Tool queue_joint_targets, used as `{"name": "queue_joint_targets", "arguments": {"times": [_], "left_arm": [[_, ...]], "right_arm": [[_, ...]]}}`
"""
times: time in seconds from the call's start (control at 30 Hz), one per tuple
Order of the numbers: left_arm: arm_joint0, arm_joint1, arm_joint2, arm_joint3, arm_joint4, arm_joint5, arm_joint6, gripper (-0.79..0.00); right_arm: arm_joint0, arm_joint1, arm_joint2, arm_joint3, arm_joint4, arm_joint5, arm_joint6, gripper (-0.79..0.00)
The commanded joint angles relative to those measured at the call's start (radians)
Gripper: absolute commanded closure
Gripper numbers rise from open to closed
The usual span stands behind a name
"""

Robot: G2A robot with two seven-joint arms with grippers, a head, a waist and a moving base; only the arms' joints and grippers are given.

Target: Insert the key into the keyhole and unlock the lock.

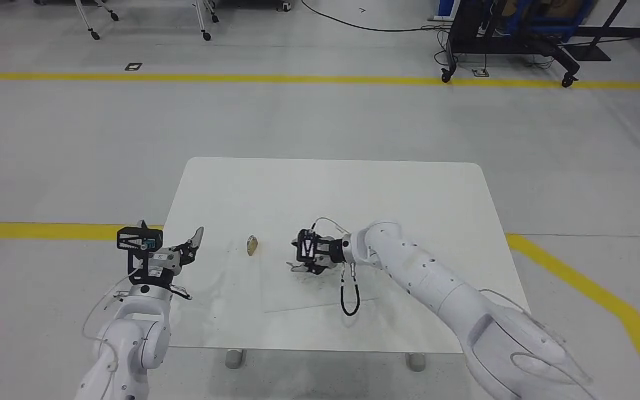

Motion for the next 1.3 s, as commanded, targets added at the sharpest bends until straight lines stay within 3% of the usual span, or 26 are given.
{"name": "queue_joint_targets", "arguments": {"times": [0.0, 0.27, 0.37, 0.4, 0.73, 1.0, 1.13, 1.27], "left_arm": [[0.0, 0.0, 0.0, 0.0, 0.0, 0.0, 0.0, -0.785], [0.0, 0.0, 0.0, 0.0, 0.0, 0.0, 0.0, -0.785], [0.0, 0.0, 0.0, 0.0, 0.0, 0.0, 0.0, -0.785], [0.0, 0.0, 0.0, 0.0, 0.0, 0.0, 0.0, -0.785], [0.0, 0.0, 0.0, 0.0, 0.0, 0.0, 0.0, -0.785], [0.0, 0.0, 0.0, 0.0, 0.0, 0.0, 0.0, -0.785], [0.0, 0.0, 0.0, 0.0, 0.0, 0.0, 0.0, -0.785], [0.0, 0.0, 0.0, 0.0, 0.0, 0.0, 0.0, -0.785]], "right_arm": [[0.008, -0.012, -0.009, 0.026, 0.001, 0.001, -0.01, -0.369], [0.034, -0.051, -0.038, 0.098, -0.004, -0.005, -0.037, -0.292], [0.042, -0.063, -0.046, 0.117, -0.006, -0.009, -0.045, -0.175], [0.044, -0.066, -0.048, 0.122, -0.008, -0.012, -0.048, 0.0], [0.059, -0.07, -0.051, 0.156, -0.039, -0.019, -0.145, 0.0], [0.039, -0.013, -0.033, 0.106, -0.136, -0.006, -0.303, 0.0], [0.016, 0.024, -0.011, 0.053, -0.163, -0.017, -0.333, 0.0], [0.014, 0.027, -0.008, 0.049, -0.164, -0.019, -0.335, 0.0]]}}
